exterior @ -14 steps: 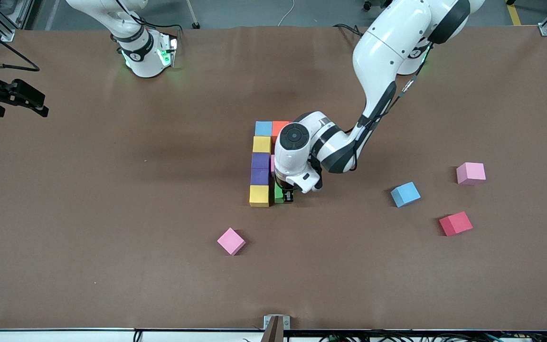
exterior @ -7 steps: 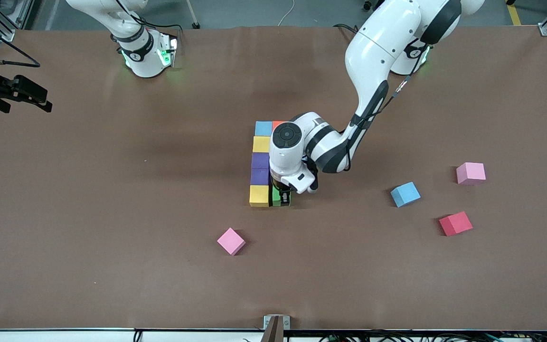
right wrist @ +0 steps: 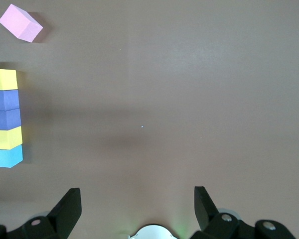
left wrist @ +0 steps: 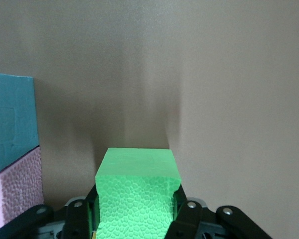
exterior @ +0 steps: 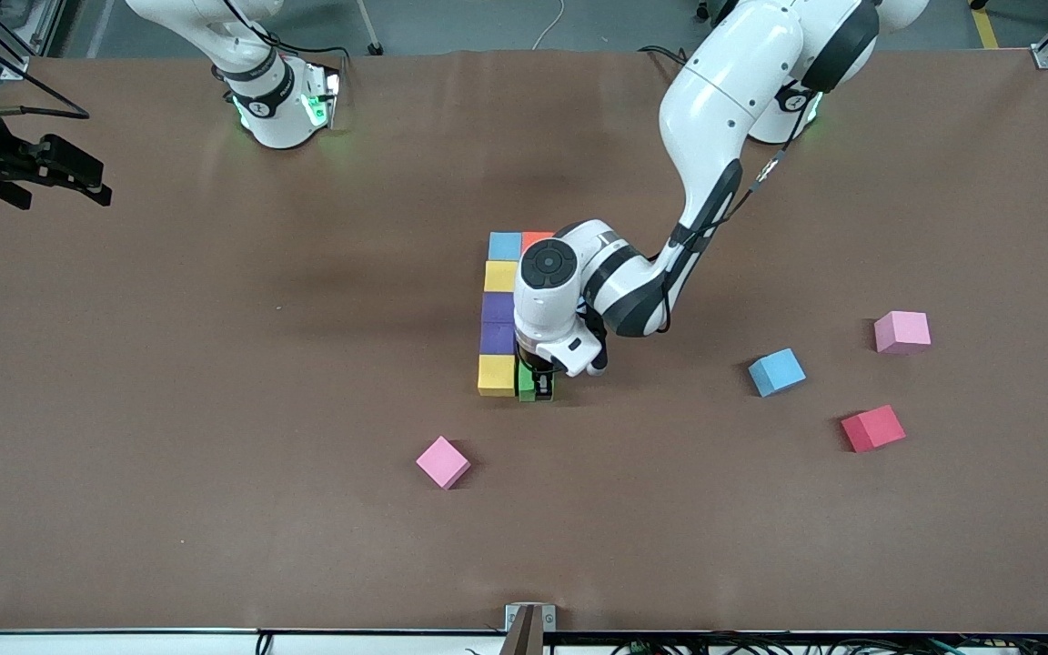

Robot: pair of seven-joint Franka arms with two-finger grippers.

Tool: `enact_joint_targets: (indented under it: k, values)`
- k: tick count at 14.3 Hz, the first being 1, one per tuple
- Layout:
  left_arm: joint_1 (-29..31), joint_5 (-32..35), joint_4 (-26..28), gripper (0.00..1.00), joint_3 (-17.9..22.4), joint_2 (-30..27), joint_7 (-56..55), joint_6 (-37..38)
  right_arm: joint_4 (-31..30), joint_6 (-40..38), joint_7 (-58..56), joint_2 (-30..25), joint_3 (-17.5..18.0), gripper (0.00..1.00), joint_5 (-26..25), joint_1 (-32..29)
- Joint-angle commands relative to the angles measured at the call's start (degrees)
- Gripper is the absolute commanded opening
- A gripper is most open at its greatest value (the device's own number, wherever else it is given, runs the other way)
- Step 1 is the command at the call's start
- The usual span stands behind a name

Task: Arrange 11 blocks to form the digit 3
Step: 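Lower the green block beside the yellow block and open the left gripper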

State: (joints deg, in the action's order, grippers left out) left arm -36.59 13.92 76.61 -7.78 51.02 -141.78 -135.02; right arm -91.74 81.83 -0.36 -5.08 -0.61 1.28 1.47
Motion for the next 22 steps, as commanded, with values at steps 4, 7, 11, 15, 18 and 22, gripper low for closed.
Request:
enact_joint_targets:
  k: [4,7,11,15,18,22]
  values:
    - [-0.6,0.4,-1.4,0.19,0.2,1.2,-1.0,0.1,-1.3,-0.6,-0.9,-2.2,-0.4,1.00,0.0,0.0]
    - [-0.6,0.2,-1.4,0.27,0.1,1.3,-1.0,0.3,-1.3,-0.5,-0.8,-2.2,-0.7,1.00,-0.1,-0.2]
    - [-0.2,0.0,-1.4,0.96,0.1,0.9,-0.3,0.3,-1.2,-2.3,-0.2,-3.5,-0.8,1.00,-0.1,-0.4]
    - [-0.1,-0.1,-1.4,1.00,-0.1,-0.5,0.0,2.0,-0.8,-1.2,-0.5,-3.8,-1.1,1.00,-0.3,-1.6]
    - [0.4,0.0,-1.4,1.00,-0.1,-1.5,1.1,3.0,-0.9,-1.1,-0.6,-3.8,-0.6,1.00,-0.3,-1.2]
    - [0.7,0.1,-1.4,1.00,0.2,-4.3,2.5,5.1,-0.9,-1.1,-0.6,-3.8,-0.2,1.00,-0.3,-1.1]
